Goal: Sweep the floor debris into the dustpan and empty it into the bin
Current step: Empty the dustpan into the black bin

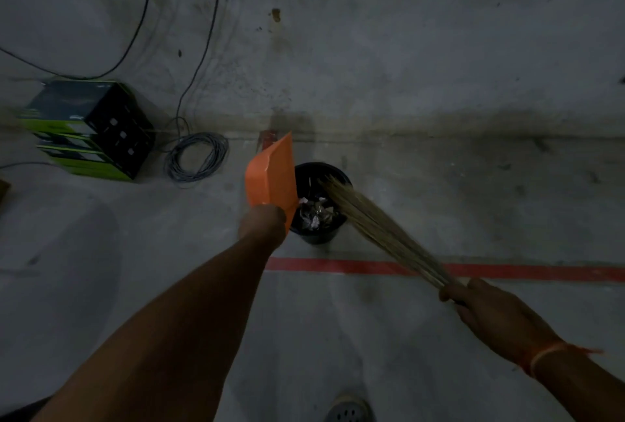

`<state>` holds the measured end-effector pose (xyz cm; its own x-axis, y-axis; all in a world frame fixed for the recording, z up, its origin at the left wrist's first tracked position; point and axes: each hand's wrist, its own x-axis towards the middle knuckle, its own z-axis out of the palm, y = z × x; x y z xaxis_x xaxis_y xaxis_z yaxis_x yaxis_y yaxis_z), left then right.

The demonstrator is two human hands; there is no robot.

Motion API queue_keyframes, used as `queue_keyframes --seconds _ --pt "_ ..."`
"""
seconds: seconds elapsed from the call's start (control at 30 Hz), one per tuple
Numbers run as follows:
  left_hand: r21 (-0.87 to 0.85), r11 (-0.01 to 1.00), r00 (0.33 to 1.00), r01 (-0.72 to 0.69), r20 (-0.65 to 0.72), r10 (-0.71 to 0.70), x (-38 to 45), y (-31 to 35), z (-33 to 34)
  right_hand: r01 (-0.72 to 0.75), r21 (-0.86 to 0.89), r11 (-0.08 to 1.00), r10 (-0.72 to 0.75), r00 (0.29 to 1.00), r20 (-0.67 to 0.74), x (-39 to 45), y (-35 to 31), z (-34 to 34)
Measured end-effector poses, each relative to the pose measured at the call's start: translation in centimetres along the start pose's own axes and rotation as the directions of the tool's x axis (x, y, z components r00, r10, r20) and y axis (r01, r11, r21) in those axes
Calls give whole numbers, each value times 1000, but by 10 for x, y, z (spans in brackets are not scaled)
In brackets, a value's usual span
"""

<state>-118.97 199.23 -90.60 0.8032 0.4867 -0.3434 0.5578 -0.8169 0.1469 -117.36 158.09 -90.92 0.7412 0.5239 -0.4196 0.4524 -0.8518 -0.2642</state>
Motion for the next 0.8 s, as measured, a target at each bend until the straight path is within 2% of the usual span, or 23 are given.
queue_keyframes --seconds 0.17,0.3,0.4,0.5,0.6,0.7,0.8 --pt "37 998 998 -48 29 47 6 2 -7 -9 24 1000 10 1000 -6 3 0 3" --pt "-91 995 1000 -30 -5 29 9 -1 -7 -11 76 997 12 1000 -8 1 -4 2" --pt "-177 984 999 -20 39 27 -1 -14 0 -17 145 989 17 1000 0 -3 -9 -4" --pt "-392 920 997 11 80 22 -23 -22 8 -19 232 973 28 999 -34 -17 -9 -3" --pt "-608 793 995 26 91 36 -61 -20 20 -8 319 948 38 995 -89 -46 -2 7" --pt "-708 705 987 -29 94 134 -111 -11 35 -22 401 916 80 988 -130 -92 7 24" --pt "-731 682 971 -18 151 187 -165 -4 59 -28 521 853 136 976 -171 -157 15 48"
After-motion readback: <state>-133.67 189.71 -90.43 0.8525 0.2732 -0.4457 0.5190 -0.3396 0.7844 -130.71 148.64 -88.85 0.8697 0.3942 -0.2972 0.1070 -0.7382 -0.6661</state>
